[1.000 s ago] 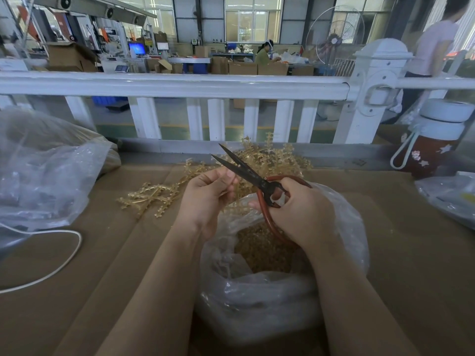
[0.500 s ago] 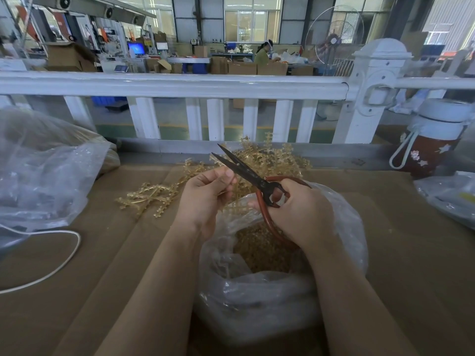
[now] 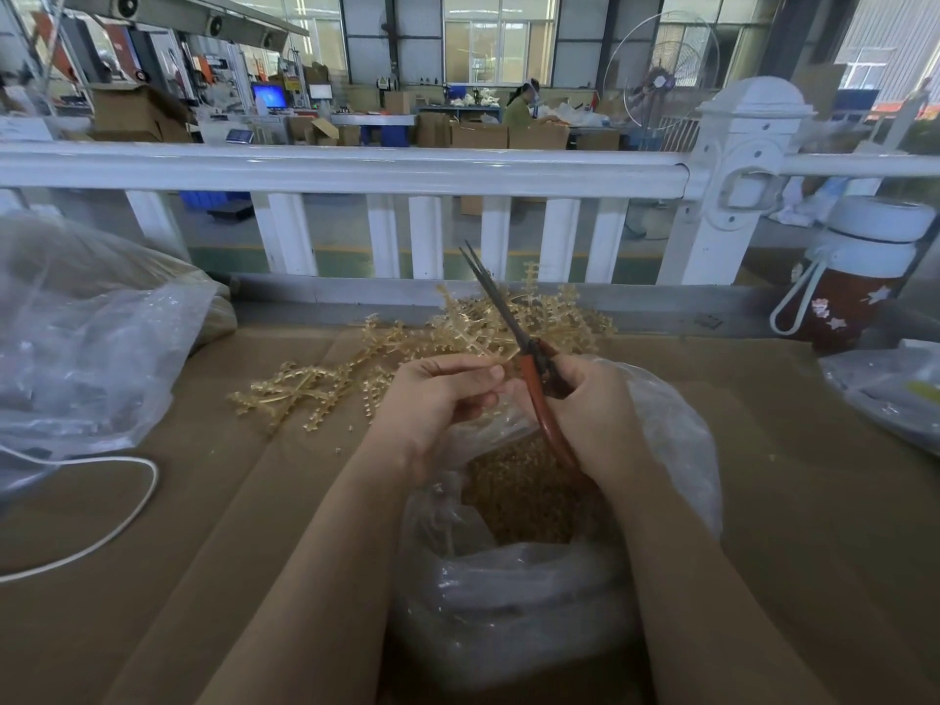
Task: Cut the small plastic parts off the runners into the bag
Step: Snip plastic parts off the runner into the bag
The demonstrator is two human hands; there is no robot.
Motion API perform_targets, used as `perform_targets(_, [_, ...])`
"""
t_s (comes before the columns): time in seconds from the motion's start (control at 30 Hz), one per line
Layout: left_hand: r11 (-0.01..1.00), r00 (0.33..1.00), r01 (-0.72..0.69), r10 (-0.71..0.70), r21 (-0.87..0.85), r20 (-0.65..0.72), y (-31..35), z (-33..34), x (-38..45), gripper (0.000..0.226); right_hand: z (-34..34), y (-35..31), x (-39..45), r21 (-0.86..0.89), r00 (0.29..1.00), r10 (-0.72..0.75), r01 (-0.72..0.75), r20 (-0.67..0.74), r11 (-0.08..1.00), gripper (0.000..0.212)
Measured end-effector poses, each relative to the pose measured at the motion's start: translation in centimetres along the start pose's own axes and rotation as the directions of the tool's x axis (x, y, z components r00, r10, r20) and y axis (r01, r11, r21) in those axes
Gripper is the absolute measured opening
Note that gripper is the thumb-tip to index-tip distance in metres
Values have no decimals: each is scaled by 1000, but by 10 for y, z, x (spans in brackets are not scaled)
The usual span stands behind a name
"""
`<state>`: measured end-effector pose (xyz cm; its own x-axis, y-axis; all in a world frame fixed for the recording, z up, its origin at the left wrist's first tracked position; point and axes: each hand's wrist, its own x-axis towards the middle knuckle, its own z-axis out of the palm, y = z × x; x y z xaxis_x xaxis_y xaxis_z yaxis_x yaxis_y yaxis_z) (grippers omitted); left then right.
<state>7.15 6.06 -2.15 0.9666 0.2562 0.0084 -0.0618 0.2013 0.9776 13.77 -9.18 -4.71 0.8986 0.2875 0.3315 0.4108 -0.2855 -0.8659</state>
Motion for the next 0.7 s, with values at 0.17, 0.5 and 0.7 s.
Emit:
perform_targets(0.17, [1000,1000,3,-3,7,16,0,1,0,10,2,-2,0,95,999,-36,32,41,995,12])
perform_targets(0.5, [994,995,-74,70,-74,-67,2,1,-1,6,-1,1,0,-12,1000,-21,21,-23,1000,15])
perform_targets(0.7, [983,979,-175,168,-60,-113,2,-3,1,13,-3,2,-2,-208,999,-39,36,-11,977,39])
